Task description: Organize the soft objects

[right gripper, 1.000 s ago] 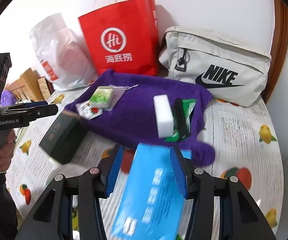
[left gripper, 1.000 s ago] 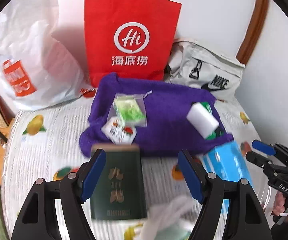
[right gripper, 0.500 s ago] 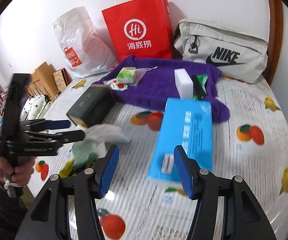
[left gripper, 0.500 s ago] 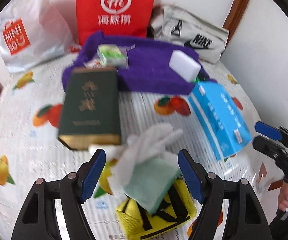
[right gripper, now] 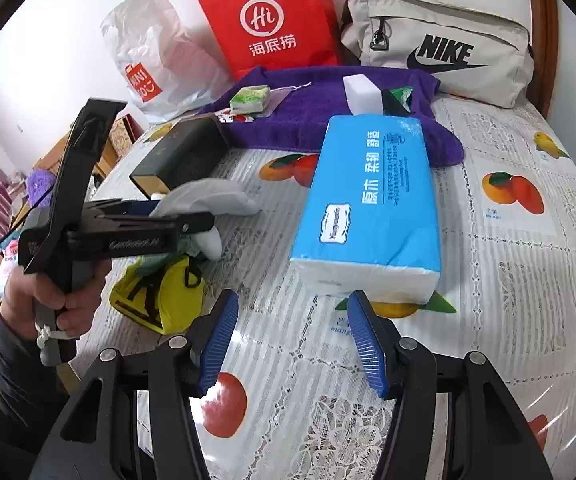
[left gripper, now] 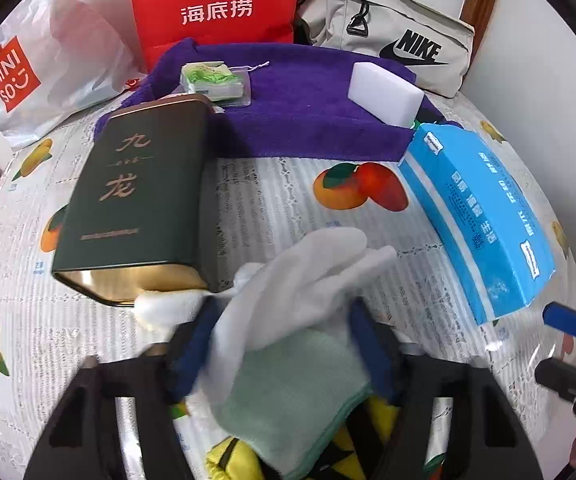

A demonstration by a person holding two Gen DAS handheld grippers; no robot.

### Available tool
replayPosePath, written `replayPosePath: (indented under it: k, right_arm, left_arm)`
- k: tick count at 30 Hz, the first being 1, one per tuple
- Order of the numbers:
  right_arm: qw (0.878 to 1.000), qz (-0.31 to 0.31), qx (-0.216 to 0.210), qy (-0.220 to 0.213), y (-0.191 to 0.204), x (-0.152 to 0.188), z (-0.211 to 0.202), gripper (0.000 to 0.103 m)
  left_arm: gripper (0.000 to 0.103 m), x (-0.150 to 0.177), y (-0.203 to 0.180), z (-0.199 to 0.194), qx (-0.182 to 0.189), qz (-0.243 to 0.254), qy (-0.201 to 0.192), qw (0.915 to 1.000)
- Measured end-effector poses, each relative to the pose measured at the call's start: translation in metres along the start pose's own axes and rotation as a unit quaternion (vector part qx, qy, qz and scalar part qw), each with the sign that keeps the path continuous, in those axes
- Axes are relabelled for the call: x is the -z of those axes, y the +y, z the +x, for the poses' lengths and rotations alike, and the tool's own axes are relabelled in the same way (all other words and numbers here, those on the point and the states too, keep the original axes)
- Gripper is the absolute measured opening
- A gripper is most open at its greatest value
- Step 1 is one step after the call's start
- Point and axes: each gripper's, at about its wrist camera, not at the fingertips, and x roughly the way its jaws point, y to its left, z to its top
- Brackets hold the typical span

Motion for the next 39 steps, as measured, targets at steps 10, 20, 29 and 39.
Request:
replayPosePath:
  k: [10, 20, 29, 39]
  right_arm:
    - [1.000, 0.003, -0.015, 0.002, 0.008, 0.012, -0.002, 0.057]
    - [0.998, -0.019, -0.053, 0.011, 0.045, 0.010, 0.015, 0.058]
    - [0.997, -0.019, -0.055, 0.042, 0.079, 0.010, 0.061, 0.058]
    - [0.998, -0.050, 0.029, 0.010, 0.075, 0.020, 0.036, 0.022]
  left_arm:
    - [0.011, -0.006, 0.000, -0.050, 0.055, -0.001, -0.056, 0.9969]
    - [0.011, -0.002, 0.038, -0.103, 0.029, -0.032, -0.098, 0.9943]
    - [0.011, 0.027, 0.077, -0.110, 0.029, -0.059, -0.101, 0.9927]
    - [0.011, 0.046, 0.084, -0.093, 0.056, -0.067, -0.088, 0.9923]
